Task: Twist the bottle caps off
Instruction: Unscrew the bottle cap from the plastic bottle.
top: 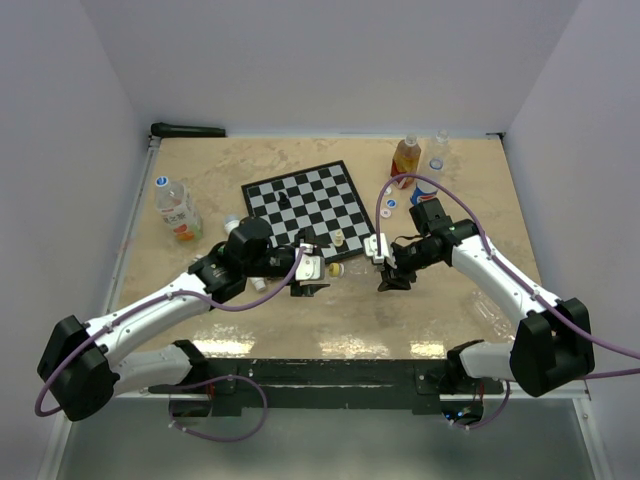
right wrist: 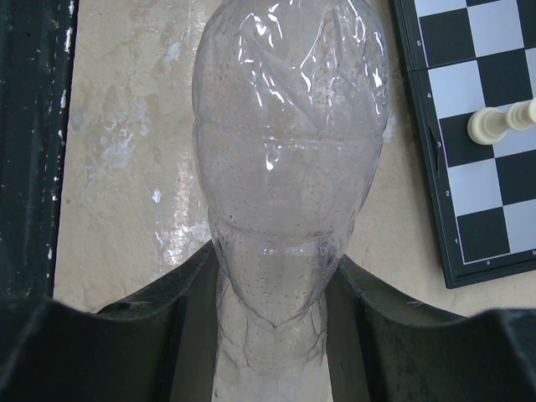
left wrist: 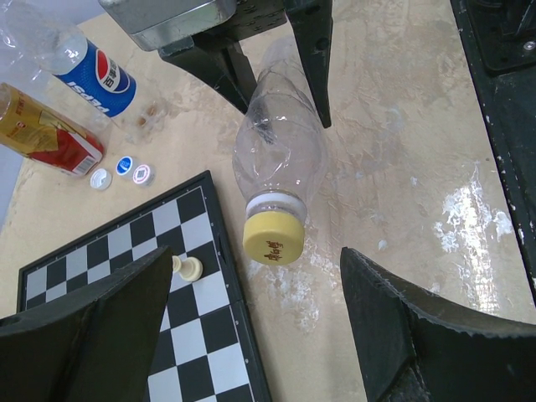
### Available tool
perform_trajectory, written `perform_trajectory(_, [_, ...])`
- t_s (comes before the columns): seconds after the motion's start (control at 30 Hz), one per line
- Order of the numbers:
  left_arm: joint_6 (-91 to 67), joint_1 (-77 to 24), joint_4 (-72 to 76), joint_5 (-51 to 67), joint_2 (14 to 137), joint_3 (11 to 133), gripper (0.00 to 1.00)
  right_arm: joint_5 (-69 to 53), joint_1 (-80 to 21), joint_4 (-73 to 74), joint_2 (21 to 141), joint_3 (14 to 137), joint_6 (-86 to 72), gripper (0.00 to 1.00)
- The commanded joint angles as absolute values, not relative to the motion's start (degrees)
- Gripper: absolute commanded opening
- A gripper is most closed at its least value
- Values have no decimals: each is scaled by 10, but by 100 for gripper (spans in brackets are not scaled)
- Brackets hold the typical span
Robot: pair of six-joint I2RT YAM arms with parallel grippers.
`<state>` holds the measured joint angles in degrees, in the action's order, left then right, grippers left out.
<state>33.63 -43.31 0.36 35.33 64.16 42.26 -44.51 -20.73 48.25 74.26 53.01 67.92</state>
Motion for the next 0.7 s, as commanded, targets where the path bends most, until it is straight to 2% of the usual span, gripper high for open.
perform_trajectory(0.0, [340, -437, 26, 364, 628, 416, 85, -461, -211, 475, 743, 529, 673, 2])
perform_trajectory(0.67, [343, -436, 33, 377, 639, 420, 85, -461, -211, 475, 745, 530, 673, 2])
